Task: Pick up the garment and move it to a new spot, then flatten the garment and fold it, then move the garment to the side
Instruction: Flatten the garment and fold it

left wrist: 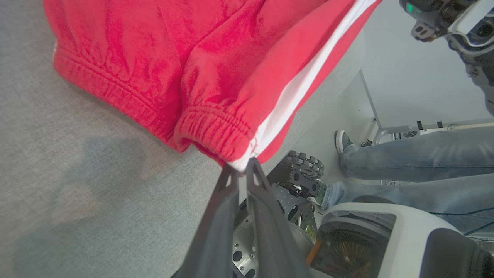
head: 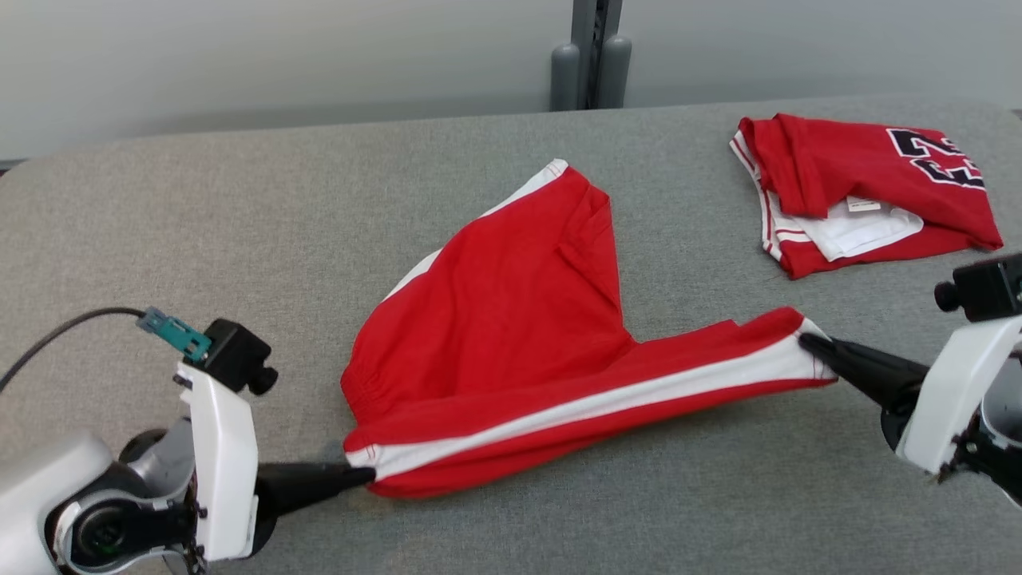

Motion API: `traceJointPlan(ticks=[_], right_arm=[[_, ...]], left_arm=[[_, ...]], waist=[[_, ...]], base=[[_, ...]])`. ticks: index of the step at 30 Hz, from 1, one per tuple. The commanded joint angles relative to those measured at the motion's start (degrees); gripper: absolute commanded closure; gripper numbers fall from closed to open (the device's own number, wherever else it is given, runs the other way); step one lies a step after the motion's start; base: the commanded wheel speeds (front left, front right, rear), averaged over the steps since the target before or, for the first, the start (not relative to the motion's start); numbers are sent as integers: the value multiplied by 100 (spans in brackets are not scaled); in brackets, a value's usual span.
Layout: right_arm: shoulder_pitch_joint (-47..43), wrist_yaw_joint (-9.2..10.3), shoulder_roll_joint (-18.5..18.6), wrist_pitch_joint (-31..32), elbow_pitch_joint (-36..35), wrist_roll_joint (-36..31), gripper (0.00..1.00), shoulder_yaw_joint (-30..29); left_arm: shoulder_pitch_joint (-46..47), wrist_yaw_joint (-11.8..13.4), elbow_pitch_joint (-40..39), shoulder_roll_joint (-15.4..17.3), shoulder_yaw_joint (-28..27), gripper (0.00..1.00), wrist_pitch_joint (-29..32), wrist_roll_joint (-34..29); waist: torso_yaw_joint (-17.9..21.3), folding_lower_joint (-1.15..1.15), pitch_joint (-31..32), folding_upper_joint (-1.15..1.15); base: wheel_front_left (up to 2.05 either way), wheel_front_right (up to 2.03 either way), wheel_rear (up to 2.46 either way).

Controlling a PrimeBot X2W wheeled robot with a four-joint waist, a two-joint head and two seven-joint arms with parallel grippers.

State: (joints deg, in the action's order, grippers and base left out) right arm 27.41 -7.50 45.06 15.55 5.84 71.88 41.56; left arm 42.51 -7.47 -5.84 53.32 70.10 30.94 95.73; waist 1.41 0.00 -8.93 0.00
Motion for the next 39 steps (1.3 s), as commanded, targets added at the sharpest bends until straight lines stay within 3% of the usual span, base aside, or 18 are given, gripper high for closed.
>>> traceJointPlan(ticks=[1, 11, 19, 29, 39], right_arm=[[168, 0, -108, 130, 30, -70, 100, -132], [1544, -1, -1160, 1194, 771, -826, 100, -859], [2605, -1, -1820, 1495, 1660, -1410, 100, -1175], [3362, -1, -2189, 1489, 2535, -1729, 100, -1400], [3746, -1, -2402, 1365, 3158, -1877, 100, -1410]], left_arm=[[152, -3, 77, -4, -103, 100, 47, 96], [862, -3, 651, -327, -720, 100, 386, 427], [1137, -3, 788, -586, -1100, 100, 362, 289], [1178, -3, 905, -896, -1435, 100, 413, 304], [912, -3, 995, -1131, -1857, 100, 627, 440]], waist=[[-103, 0, -225, 0], [-437, 0, -1047, 0], [-769, 0, -1589, 0], [-1130, 0, -1911, 0], [-1234, 0, -2025, 0]], base=[[0, 0, 0], [0, 0, 0], [0, 0, 0], [0, 0, 0], [0, 0, 0]])
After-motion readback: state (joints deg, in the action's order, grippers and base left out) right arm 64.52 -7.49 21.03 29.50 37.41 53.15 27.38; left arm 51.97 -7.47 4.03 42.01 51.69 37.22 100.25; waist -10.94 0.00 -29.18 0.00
